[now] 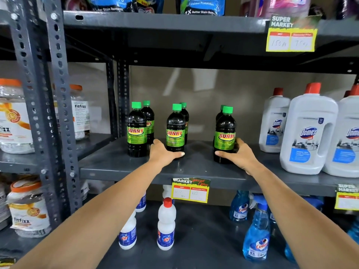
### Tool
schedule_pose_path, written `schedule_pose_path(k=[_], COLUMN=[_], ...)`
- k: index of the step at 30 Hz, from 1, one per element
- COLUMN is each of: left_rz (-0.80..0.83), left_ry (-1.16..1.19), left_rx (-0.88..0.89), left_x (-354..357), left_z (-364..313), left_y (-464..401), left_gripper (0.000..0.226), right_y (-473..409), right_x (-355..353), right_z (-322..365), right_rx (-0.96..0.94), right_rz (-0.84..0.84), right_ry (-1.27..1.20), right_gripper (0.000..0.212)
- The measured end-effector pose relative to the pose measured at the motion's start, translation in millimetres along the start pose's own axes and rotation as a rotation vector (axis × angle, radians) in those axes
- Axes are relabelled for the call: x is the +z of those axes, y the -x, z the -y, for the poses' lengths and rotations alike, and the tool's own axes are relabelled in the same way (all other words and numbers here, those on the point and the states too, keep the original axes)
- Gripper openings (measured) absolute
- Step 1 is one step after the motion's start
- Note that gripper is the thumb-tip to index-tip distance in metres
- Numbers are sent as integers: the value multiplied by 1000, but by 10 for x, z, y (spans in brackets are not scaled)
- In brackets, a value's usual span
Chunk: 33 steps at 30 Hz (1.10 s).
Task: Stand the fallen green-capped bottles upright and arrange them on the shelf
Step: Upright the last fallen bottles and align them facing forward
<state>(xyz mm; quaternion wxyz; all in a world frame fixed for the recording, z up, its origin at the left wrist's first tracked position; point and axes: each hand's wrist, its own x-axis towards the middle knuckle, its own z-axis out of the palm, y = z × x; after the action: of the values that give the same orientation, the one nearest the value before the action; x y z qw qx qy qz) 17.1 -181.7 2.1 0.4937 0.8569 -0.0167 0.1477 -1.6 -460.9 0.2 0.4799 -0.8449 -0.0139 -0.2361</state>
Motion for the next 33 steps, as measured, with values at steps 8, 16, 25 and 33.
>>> schedule_pose_path(k=[8,16,25,33], left_rz=[12,-56,1,2], left_ry=[-73,-102,-123,-214], left_rx=[61,131,164,324], left_x=[123,112,14,-717], left_z=[-42,-54,-53,568], left_y=[-26,214,297,356], left_gripper=[66,65,67,86], right_y=[102,304,388,685], right_x=[11,-16,-12,490], right_z=[70,134,276,965], right_rx=[47,34,139,-536], right_rz=[-15,-53,-149,-694], right_ry=[32,65,-47,-173], right_gripper=[77,74,97,33])
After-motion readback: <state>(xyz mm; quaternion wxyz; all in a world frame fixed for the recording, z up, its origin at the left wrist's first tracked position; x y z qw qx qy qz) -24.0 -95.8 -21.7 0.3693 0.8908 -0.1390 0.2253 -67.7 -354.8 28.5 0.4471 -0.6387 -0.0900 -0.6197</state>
